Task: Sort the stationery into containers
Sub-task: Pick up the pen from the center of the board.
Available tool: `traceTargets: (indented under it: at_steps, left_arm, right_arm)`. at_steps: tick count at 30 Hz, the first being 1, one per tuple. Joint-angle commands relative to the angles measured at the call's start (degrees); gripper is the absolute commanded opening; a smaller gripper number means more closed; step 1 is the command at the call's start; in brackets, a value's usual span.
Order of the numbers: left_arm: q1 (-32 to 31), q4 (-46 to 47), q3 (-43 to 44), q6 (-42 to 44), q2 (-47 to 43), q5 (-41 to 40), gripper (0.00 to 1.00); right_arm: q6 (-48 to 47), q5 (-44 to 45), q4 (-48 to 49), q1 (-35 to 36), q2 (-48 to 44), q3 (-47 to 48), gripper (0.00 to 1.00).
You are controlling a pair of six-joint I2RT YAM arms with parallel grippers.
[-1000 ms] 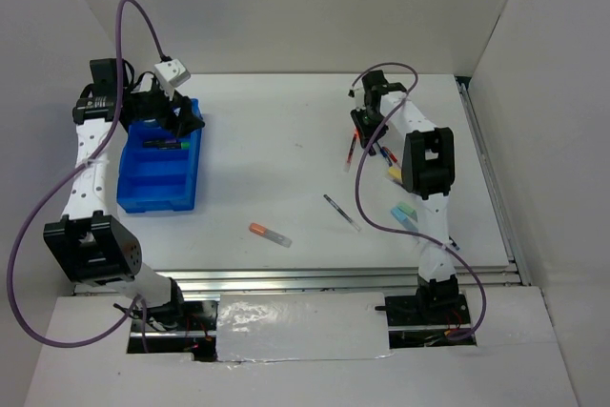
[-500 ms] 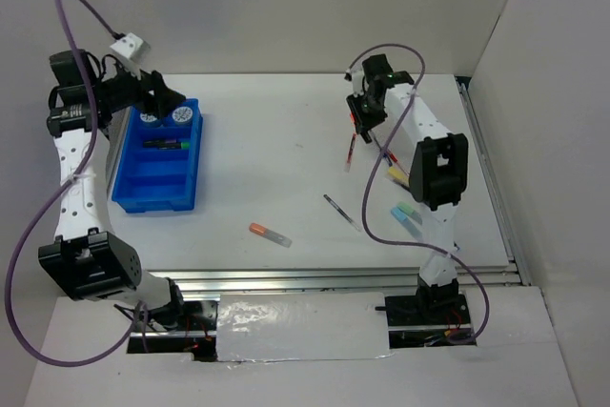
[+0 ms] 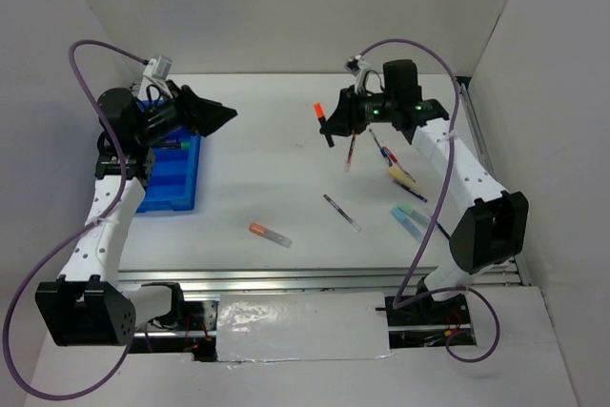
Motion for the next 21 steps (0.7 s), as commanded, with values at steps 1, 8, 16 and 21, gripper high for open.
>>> traceTargets:
  at_steps: [1,8,16,21]
  left_arm:
    - [-3.89,8.28,-1.09,-7.43,-2.47,-3.18,0.84]
    - [-12.23,19.73,-7.25,-15.18,-0.62,-0.62,0.87]
    - [-18.74,14.0,-5.23,-14.12,2.28,-5.9,0.9]
    - [-20.77,14.35,-4.88,-14.47,3.16,-6.78,0.89]
  right_arm:
    - [11.31,-15.89,19.58,3.03,-3.58,-7.54,0.03]
    - [21.79,-20.65,31.75,8.3,-5.17,-11.16,0.03]
    - [22.32,-19.24,31.04,11.3,-4.56,-9.66,0.03]
    - [23.19,-18.89,31.66,12.09,-4.29,-9.22,0.03]
